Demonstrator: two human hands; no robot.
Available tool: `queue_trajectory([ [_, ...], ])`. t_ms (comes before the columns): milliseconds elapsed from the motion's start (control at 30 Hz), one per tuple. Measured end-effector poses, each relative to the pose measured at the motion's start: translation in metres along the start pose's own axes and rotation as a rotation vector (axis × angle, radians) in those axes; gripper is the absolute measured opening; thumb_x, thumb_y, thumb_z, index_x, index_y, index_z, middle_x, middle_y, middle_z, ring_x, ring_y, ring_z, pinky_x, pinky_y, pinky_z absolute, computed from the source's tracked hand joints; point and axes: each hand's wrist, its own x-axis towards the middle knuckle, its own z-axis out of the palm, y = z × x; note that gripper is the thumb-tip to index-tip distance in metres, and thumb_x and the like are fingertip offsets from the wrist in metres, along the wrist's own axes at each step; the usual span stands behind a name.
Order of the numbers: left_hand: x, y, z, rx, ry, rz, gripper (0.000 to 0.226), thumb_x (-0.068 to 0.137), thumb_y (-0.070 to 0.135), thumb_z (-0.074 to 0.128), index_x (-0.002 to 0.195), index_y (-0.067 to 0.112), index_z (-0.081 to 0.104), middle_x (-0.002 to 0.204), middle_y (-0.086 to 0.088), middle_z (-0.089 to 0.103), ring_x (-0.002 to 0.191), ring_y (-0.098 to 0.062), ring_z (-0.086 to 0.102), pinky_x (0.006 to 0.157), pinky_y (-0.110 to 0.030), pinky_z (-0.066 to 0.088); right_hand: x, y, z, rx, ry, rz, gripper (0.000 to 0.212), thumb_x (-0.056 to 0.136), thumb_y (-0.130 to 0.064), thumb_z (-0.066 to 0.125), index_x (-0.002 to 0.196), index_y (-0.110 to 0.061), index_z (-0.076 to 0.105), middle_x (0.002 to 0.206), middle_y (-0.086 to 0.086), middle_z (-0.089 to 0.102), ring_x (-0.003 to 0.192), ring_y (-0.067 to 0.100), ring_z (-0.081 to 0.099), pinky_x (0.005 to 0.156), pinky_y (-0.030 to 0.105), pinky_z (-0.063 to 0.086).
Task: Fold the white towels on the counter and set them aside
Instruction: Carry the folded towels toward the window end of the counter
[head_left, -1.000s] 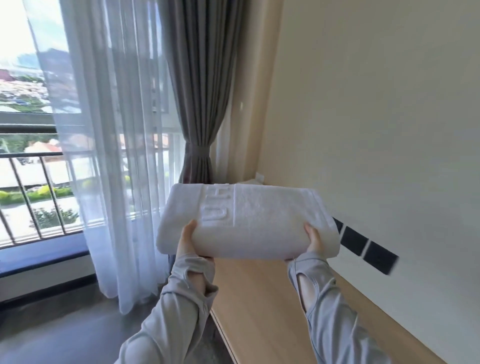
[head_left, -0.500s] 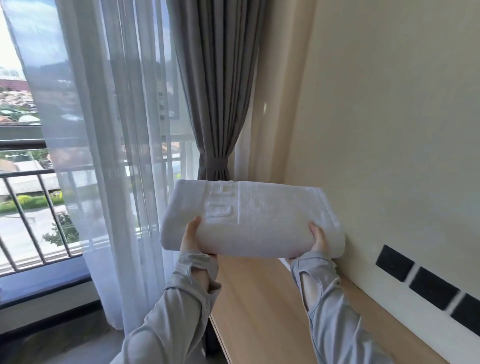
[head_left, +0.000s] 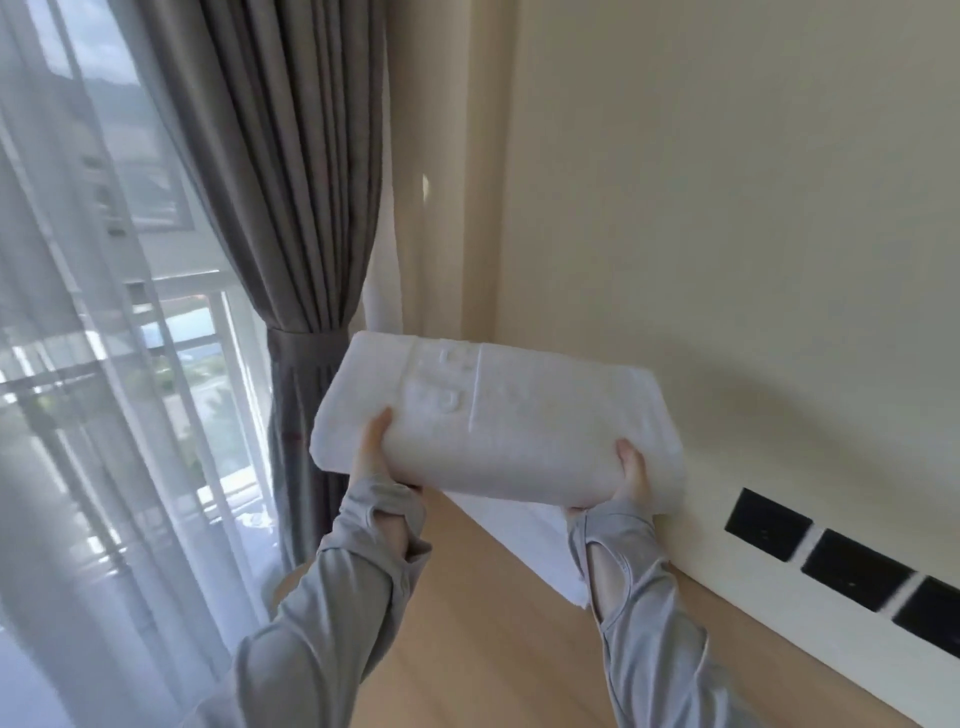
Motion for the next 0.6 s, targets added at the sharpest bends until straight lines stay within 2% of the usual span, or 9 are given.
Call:
queue_trajectory([
  [33, 0.010, 0.001, 0.007, 0.002, -0.032, -0.061, 0.042, 0.061, 0.037, 0.081, 0.090, 0.019, 0.057, 0.103, -0.010, 0.065, 0.095, -0.034, 0.063, 0.091, -0.054, 0.049, 0.006, 0.002, 0.003, 0.020, -0.008, -0.020, 0.043, 0.083, -0.033, 0.065, 0.123, -0.019, 0.057, 0.113, 0.006, 0.065, 0.100, 0.028, 0.063, 0.082, 0.043, 0.053],
  [167, 0.065, 0.001, 0.034, 0.064, -0.100, -0.173, 0.037, 0.066, 0.035, 0.079, 0.086, 0.012, 0.057, 0.094, -0.009, 0.064, 0.091, -0.031, 0.063, 0.092, -0.047, 0.050, 0.043, 0.013, 0.018, 0.056, -0.010, -0.067, 0.021, 0.085, -0.038, 0.059, 0.094, -0.020, 0.063, 0.091, 0.003, 0.067, 0.082, 0.025, 0.064, 0.061, 0.036, 0.051],
  [333, 0.147, 0.000, 0.063, 0.110, -0.195, -0.317, 0.036, 0.070, 0.030, 0.078, 0.097, 0.012, 0.062, 0.104, -0.008, 0.068, 0.095, -0.026, 0.066, 0.092, -0.041, 0.052, 0.090, 0.035, 0.038, 0.127, 0.100, -0.198, 0.022, 0.079, -0.038, 0.065, 0.092, -0.019, 0.063, 0.077, 0.004, 0.072, 0.079, 0.027, 0.065, 0.054, 0.035, 0.055],
  [367, 0.161, -0.002, 0.069, 0.122, -0.214, -0.346, 0.036, 0.070, 0.029, 0.078, 0.097, 0.012, 0.062, 0.104, -0.007, 0.068, 0.094, -0.026, 0.066, 0.092, -0.041, 0.052, 0.097, 0.040, 0.042, 0.133, 0.125, -0.221, 0.022, 0.079, -0.037, 0.066, 0.090, -0.019, 0.062, 0.079, 0.005, 0.072, 0.080, 0.027, 0.065, 0.055, 0.036, 0.055],
  [467, 0.199, -0.009, 0.084, 0.162, -0.235, -0.429, 0.038, 0.068, 0.029, 0.080, 0.098, 0.013, 0.062, 0.102, -0.006, 0.068, 0.092, -0.024, 0.066, 0.090, -0.040, 0.053, 0.117, 0.051, 0.051, 0.218, 0.157, -0.290, 0.024, 0.081, -0.035, 0.065, 0.095, -0.017, 0.061, 0.100, 0.008, 0.067, 0.092, 0.029, 0.064, 0.074, 0.044, 0.054],
  [600, 0.235, -0.025, 0.100, 0.168, -0.287, -0.525, 0.041, 0.067, 0.025, 0.081, 0.100, 0.014, 0.061, 0.102, -0.006, 0.068, 0.093, -0.026, 0.066, 0.086, -0.042, 0.054, 0.140, 0.057, 0.055, 0.307, 0.227, -0.369, 0.023, 0.080, -0.032, 0.067, 0.097, -0.017, 0.062, 0.094, 0.008, 0.070, 0.093, 0.029, 0.064, 0.085, 0.048, 0.051],
])
